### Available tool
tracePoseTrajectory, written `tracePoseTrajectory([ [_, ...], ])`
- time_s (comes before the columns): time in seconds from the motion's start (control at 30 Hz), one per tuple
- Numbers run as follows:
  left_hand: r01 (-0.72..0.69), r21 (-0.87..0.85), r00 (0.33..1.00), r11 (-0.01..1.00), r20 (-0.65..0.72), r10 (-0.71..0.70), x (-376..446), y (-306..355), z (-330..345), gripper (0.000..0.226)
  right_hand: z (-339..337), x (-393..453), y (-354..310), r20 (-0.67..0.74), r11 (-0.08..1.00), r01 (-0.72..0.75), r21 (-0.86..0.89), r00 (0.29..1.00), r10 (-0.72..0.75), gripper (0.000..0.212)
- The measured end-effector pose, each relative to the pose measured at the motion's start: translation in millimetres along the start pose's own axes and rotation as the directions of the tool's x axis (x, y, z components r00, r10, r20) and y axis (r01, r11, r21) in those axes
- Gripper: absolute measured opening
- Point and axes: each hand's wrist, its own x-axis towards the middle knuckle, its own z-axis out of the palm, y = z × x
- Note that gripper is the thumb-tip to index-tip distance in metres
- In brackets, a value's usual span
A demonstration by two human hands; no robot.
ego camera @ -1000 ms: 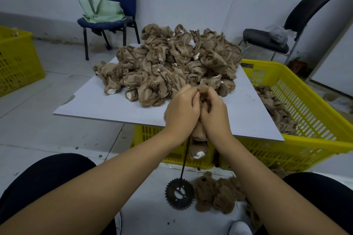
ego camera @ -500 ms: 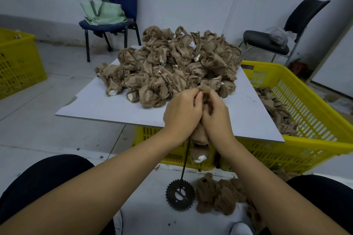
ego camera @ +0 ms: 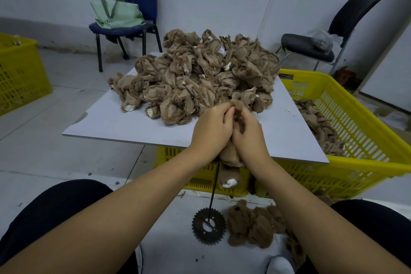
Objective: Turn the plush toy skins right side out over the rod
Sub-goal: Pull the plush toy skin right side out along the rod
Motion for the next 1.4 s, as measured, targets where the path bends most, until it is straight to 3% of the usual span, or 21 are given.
tracePoseTrajectory([
  [0.3,0.013,-0.028,1.0,1.0,0.023,-0.013,-16,-10,5,0.022,-1,-11,2,0.018,0.992,-0.015,-0.122,1.0,0.017,0.039],
  [0.47,0.098,-0.189,0.993,0.977,-0.051,-0.11,-1,6,1,0.034,-11,1,-14,-0.016,0.956,0.084,-0.282,0.996,-0.093,0.015],
  [0.6,0.147,-0.259,0.988,0.954,-0.004,-0.154,12,6,-3,0.036,-14,8,-21,-0.005,0.909,0.147,-0.389,0.987,-0.161,0.022],
  [0.8,0.167,-0.118,0.985,0.979,0.052,-0.162,-3,-9,5,0.031,-6,-6,-10,0.05,0.9,0.118,-0.419,0.993,-0.107,0.013],
  [0.93,0.112,-0.019,0.993,0.994,0.045,-0.111,-15,-14,8,0.031,-4,-14,-3,0.06,0.905,0.126,-0.406,0.992,-0.111,0.01],
  [1.03,0.039,-0.039,0.998,0.998,0.045,-0.037,-19,-7,10,0.031,-5,-19,-3,0.028,0.907,0.111,-0.407,0.994,-0.109,0.01],
  [1.33,-0.268,-0.107,0.963,0.957,-0.027,0.267,-3,0,5,0.022,-17,-15,-5,-0.108,0.964,0.103,-0.246,0.985,-0.132,0.05],
  [1.4,-0.278,-0.08,0.96,0.957,-0.049,0.275,-1,-3,5,0.02,-17,-15,-1,-0.09,0.964,0.121,-0.236,0.985,-0.146,0.045],
])
